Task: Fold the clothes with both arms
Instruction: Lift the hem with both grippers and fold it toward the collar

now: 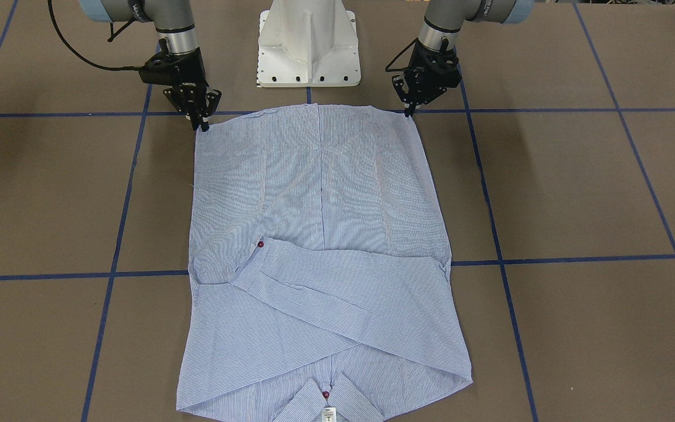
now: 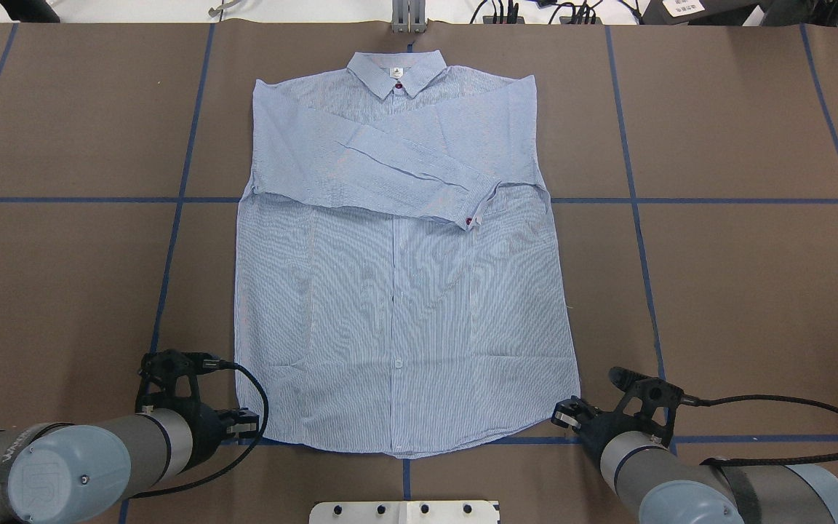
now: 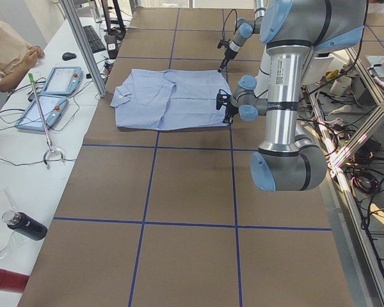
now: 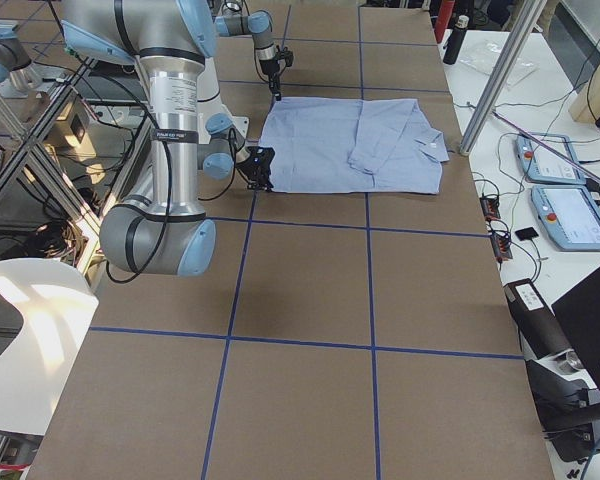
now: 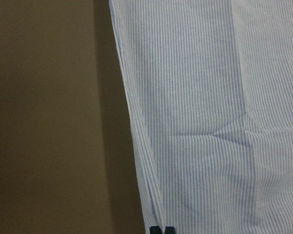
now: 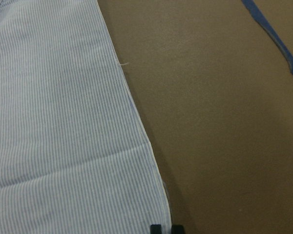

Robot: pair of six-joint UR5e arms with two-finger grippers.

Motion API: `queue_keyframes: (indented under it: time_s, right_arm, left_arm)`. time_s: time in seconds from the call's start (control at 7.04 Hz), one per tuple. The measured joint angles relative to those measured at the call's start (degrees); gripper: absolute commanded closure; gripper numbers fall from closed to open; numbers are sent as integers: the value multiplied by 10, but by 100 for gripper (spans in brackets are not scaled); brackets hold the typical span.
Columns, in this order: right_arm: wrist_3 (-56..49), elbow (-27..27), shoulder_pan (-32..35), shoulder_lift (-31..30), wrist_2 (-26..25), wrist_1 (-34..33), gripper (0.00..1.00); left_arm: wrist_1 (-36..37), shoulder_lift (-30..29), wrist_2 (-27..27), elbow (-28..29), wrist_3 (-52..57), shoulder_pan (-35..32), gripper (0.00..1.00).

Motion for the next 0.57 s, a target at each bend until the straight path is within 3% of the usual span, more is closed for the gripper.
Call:
queue_keyframes:
  time_s: [0.28, 0.57]
  right_arm:
    - [-3, 26, 1, -1, -2, -17, 100]
    - [-4, 150, 3, -1, 16, -123, 100]
  left_arm:
    - [1, 1, -3, -16, 0, 0, 100]
    - [19, 7, -20, -86, 2, -4, 100]
